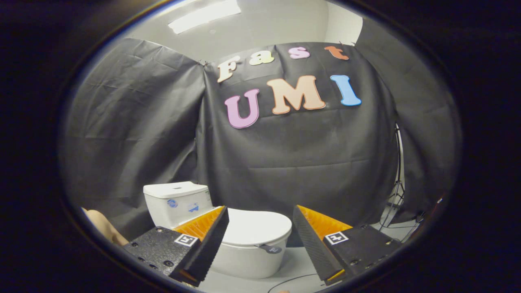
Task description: Open the toilet lid.
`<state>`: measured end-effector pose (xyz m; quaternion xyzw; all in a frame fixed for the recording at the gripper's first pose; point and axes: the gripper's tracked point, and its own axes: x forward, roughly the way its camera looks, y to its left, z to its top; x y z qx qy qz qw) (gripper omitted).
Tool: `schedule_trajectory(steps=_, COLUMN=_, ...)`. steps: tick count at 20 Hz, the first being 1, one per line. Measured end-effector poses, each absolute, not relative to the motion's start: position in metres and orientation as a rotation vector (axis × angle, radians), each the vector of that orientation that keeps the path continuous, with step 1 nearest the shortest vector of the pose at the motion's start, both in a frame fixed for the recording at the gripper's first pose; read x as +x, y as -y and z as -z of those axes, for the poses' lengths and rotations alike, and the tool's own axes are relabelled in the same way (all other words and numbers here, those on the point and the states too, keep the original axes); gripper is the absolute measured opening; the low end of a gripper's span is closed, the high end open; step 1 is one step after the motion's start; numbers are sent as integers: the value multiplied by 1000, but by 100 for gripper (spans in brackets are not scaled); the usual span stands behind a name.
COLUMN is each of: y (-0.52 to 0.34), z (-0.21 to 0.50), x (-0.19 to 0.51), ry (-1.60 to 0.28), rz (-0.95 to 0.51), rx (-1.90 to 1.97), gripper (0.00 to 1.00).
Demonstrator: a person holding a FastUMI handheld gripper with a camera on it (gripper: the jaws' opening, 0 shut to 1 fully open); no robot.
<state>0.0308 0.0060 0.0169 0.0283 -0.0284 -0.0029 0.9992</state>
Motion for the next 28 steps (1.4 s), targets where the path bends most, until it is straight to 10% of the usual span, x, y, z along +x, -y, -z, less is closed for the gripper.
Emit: schedule_trajectory(steps=28, y=34, z=181, x=192, ry=-523, rz=7, rx=932, gripper=78)
